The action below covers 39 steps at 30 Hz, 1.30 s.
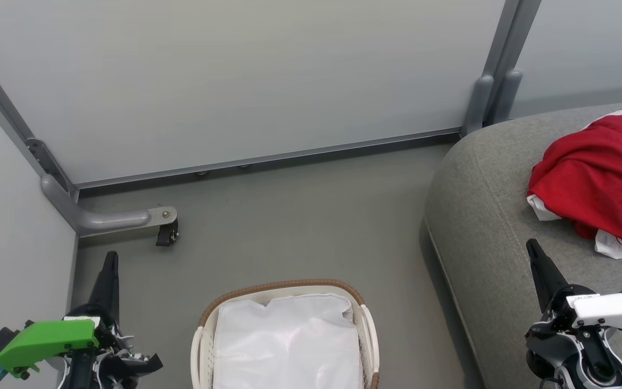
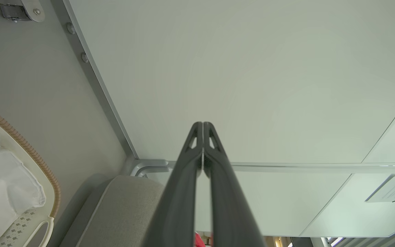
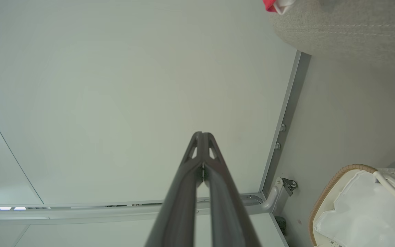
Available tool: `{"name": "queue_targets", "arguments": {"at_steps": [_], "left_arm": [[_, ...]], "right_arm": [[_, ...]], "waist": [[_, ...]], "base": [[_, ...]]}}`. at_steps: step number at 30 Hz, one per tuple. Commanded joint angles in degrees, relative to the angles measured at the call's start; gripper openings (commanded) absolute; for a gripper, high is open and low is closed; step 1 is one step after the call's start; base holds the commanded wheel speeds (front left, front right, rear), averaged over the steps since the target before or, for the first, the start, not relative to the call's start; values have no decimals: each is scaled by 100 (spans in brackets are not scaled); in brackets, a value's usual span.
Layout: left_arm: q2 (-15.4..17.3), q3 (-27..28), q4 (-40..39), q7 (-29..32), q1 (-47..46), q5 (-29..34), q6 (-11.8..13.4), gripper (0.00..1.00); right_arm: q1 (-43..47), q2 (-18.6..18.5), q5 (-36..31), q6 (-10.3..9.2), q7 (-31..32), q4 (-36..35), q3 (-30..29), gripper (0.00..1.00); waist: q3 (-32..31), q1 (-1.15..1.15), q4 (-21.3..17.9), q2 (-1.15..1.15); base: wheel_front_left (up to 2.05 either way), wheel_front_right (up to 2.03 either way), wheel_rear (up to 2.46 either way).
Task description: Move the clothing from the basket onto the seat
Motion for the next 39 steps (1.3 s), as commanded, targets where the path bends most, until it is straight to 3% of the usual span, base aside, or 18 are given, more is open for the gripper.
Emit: {"name": "queue_targets", "arguments": {"at_steps": [1, 39], "left_arm": [[35, 12, -3, 20, -56, -16, -22, 0], [36, 10, -3, 19, -56, -17, -22, 0]], "right_arm": [[59, -32, 19, 0, 8, -17, -12, 0], [59, -32, 20, 0, 7, -17, -11, 0]], "waist": [[0, 0, 0, 0], [0, 0, 0, 0]], "base": [[0, 0, 0], [0, 0, 0]]}}
